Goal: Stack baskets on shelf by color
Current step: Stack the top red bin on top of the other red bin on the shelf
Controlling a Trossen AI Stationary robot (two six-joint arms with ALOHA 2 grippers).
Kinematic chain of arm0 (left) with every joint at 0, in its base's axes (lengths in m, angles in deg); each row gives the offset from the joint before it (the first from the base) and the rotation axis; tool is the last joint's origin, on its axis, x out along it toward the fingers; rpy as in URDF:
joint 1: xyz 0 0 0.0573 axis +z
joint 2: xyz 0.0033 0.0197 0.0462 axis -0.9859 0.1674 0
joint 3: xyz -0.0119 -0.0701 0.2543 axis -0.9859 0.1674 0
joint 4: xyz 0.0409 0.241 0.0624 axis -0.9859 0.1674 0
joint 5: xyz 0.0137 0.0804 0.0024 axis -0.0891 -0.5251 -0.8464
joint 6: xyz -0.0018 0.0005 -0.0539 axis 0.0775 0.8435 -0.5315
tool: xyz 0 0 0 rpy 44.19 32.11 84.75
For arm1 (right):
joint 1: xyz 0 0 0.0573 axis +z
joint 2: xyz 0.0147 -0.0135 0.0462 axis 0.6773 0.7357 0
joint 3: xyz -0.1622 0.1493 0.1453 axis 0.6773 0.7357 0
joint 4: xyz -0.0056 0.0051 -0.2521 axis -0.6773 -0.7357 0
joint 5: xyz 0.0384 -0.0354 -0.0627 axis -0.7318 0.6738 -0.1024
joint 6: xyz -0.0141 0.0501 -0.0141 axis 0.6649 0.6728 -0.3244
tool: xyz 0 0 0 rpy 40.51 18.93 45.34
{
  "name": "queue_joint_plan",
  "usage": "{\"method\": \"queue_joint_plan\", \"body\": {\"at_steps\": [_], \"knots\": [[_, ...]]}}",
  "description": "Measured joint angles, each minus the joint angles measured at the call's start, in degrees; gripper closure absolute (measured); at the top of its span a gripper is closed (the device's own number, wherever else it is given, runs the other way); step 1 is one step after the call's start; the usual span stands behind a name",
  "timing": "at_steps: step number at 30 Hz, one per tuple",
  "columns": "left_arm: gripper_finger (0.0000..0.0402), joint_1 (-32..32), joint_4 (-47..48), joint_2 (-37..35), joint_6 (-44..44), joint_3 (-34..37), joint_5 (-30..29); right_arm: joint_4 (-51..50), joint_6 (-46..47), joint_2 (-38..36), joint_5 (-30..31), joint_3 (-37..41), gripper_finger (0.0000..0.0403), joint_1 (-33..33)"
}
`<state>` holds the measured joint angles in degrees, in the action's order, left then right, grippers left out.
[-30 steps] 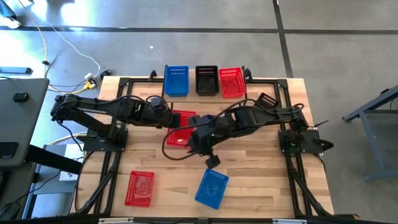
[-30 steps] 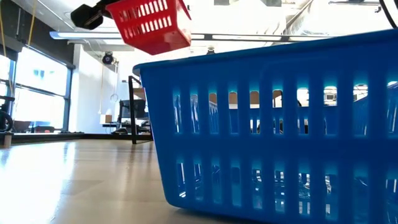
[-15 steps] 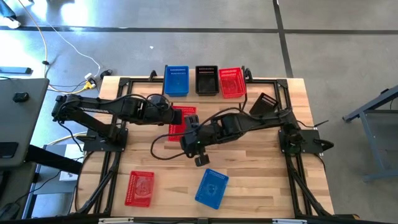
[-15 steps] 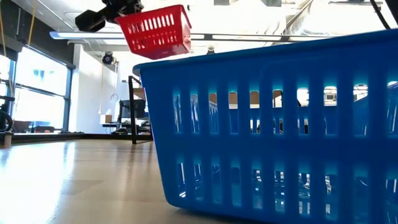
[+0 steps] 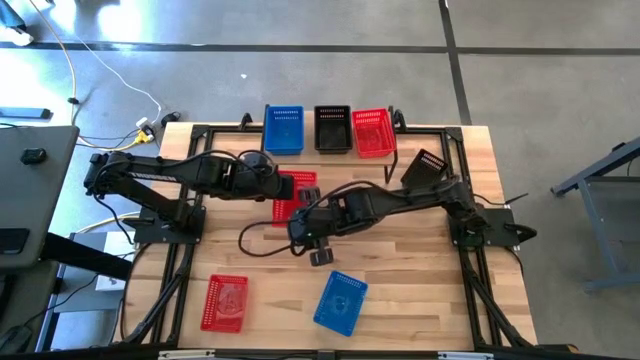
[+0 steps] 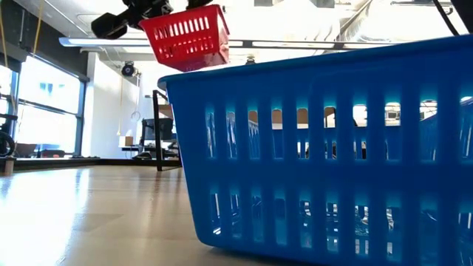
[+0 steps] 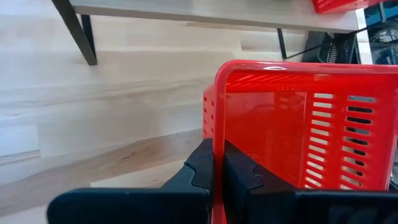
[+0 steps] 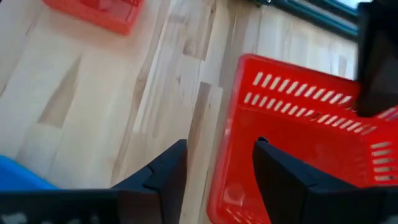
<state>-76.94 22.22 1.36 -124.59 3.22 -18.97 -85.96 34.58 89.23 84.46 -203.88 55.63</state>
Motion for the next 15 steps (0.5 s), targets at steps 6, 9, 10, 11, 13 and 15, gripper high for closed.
{"method": "queue_joint_plan", "body": {"at_steps": [6,9,10,11,13,15], "knots": [[0.0401,0.00,-3.71,0.00,2.92,0.00,1.28,-3.19,2.12,1.10,2.03,0.07,0.0247,-0.20],[0.0401,0.00,-3.81,0.00,3.43,0.00,1.58,-4.29,4.85,1.37,3.10,0.02,0.0262,-0.36],[0.0401,0.00,-3.83,0.00,3.43,0.00,1.68,-4.94,5.76,1.46,3.01,0.02,0.0272,-0.47],[0.0401,0.00,-3.81,0.02,3.43,0.00,1.74,-5.11,6.63,1.47,2.65,0.02,0.0284,-0.57],[0.0399,0.00,-4.04,0.02,3.42,0.00,1.59,-5.61,8.32,1.45,2.38,0.02,0.0316,-0.67],[0.0393,0.02,-4.06,0.02,3.43,0.00,1.45,-6.15,9.22,1.45,1.97,0.02,0.0355,-0.72]]}}
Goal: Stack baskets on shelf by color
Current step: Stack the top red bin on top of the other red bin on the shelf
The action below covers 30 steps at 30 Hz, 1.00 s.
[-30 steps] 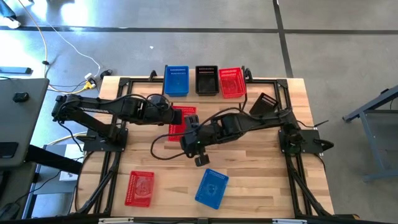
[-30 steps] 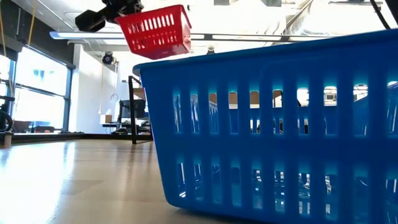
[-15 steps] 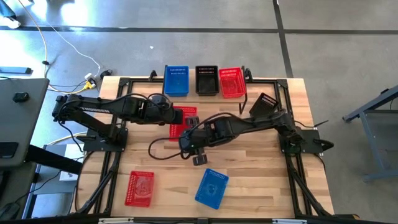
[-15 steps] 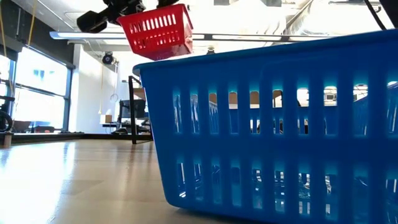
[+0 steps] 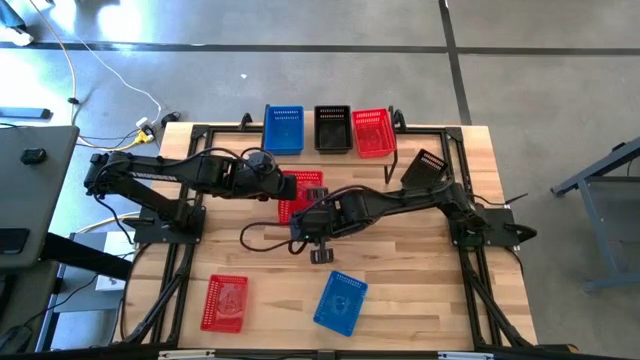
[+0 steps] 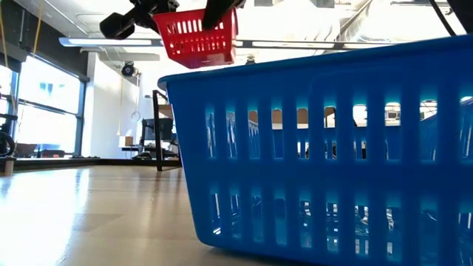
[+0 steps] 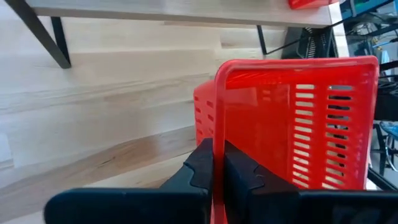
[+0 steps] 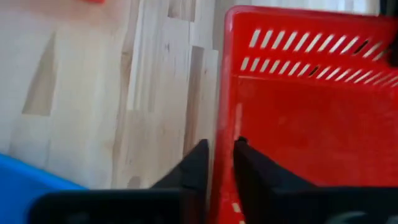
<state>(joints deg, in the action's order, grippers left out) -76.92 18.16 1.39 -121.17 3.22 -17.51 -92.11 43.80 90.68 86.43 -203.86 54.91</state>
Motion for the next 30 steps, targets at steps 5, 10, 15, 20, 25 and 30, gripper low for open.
{"method": "queue_joint_plan", "body": {"at_steps": [5,10,15,20,25,30], "knots": [[0.0366,-0.02,0.06,0.00,0.46,0.00,0.21,-1.13,1.53,-0.03,-0.65,0.00,0.0389,-0.02],[0.0338,-0.07,-0.19,0.00,5.54,0.00,1.41,-2.41,3.37,-0.02,-1.04,0.00,0.0400,-0.02],[0.0308,-0.04,-0.61,0.00,8.37,0.00,1.50,-4.32,6.38,-0.02,-2.63,0.00,0.0402,0.13],[0.0286,-0.04,-0.69,-0.02,12.29,0.00,1.41,-6.98,8.03,-0.02,-2.59,-0.14,0.0402,1.15],[0.0284,-0.04,-1.26,-1.06,18.39,0.00,1.21,-9.33,9.35,-0.02,-2.44,-0.20,0.0402,2.42],[0.0293,-0.02,-1.46,-3.01,23.03,0.00,0.50,-12.94,11.66,-0.02,-1.83,-0.22,0.0402,3.28]]}}
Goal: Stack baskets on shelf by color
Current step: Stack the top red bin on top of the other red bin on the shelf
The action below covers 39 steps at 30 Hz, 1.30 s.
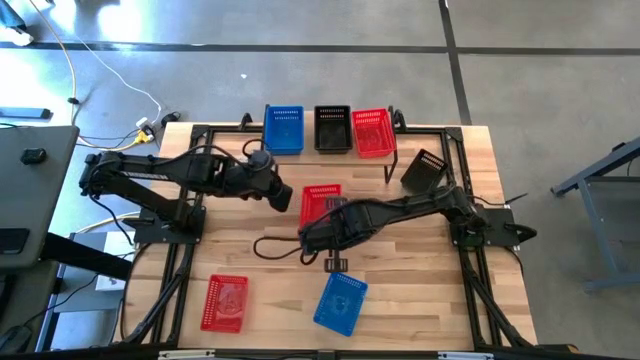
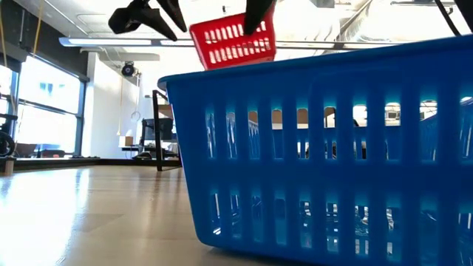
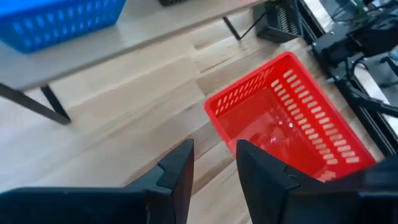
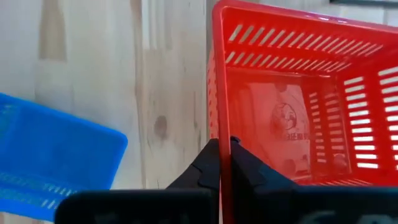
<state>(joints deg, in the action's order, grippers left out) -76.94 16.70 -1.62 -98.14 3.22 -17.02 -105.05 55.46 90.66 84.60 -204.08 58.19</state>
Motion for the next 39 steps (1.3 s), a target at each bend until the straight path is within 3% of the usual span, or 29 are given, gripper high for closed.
{"method": "queue_joint_plan", "body": {"at_steps": [13,22,30,39], "knots": [[0.0302,0.00,0.09,-5.68,8.71,0.00,-2.70,-5.66,2.78,-4.18,7.27,0.00,0.0403,0.77],[0.0302,0.00,0.14,-8.68,12.39,0.00,-6.11,-6.29,-1.15,-11.08,13.30,2.50,0.0403,-2.38],[0.0302,0.00,0.20,-9.71,13.84,0.00,-7.14,-0.56,-7.03,-24.14,15.53,16.76,0.0403,-9.63],[0.0302,0.00,0.21,-9.73,14.94,0.00,-7.33,14.93,-24.59,-41.15,7.30,35.03,0.0403,-21.75]]}}
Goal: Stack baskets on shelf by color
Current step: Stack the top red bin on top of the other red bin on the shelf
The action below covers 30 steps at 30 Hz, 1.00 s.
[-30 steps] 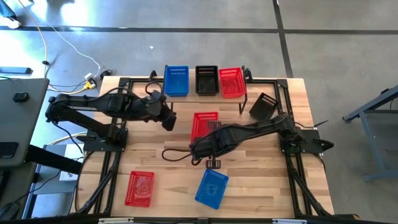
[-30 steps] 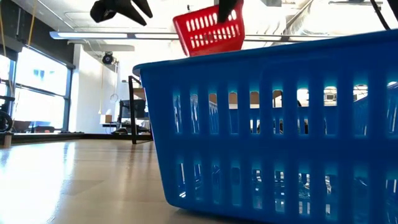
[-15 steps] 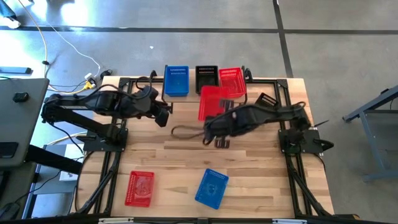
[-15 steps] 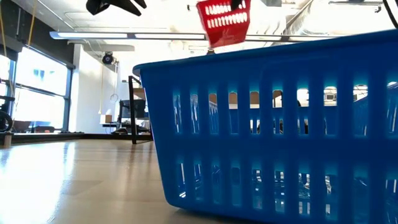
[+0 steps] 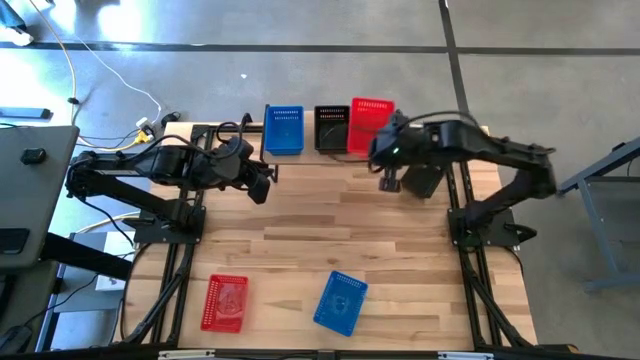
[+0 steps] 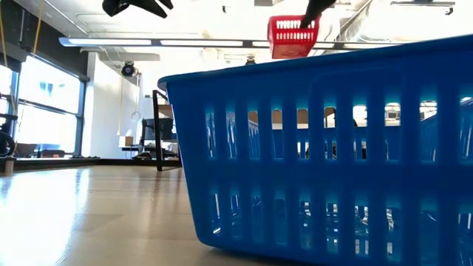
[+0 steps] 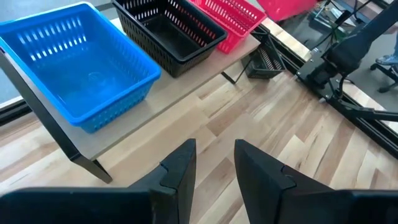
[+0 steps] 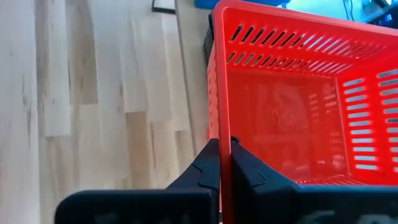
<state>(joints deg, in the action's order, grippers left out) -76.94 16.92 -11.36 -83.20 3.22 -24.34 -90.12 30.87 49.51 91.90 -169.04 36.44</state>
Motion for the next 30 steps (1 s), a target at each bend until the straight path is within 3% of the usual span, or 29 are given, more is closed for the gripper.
{"method": "queue_joint_plan", "body": {"at_steps": [7,16,30], "knots": [[0.0302,0.00,0.01,0.02,0.02,0.00,-0.04,5.78,-14.23,-6.57,-8.61,7.77,0.0403,-9.83],[0.0302,0.00,-0.01,0.02,0.02,0.00,-0.56,10.21,-26.03,-7.68,-18.16,13.43,0.0403,-19.06],[0.0302,0.00,-0.01,0.04,0.02,0.00,-1.07,12.18,-31.31,-7.41,-28.26,16.33,0.0403,-26.46]]}}
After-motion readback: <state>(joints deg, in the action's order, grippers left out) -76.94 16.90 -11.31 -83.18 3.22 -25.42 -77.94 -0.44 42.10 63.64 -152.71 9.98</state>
